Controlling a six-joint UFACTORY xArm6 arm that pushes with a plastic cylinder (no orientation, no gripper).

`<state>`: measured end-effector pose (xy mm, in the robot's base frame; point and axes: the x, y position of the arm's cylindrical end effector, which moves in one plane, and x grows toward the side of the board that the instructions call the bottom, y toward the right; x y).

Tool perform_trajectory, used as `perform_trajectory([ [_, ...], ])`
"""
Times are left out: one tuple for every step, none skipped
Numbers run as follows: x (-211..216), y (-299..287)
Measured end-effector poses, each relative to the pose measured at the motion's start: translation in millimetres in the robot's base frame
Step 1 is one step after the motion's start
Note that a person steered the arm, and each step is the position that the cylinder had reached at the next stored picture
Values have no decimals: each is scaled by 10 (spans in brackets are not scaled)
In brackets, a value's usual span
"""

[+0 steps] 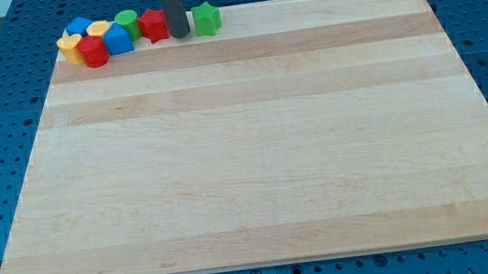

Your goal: Slightly push the red star downwards of the board

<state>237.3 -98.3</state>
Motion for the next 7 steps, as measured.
perform_trajectory([
  [23,355],
  [26,592],
  [26,552],
  [27,63],
  [28,-2],
  [28,62],
  [-66,135],
])
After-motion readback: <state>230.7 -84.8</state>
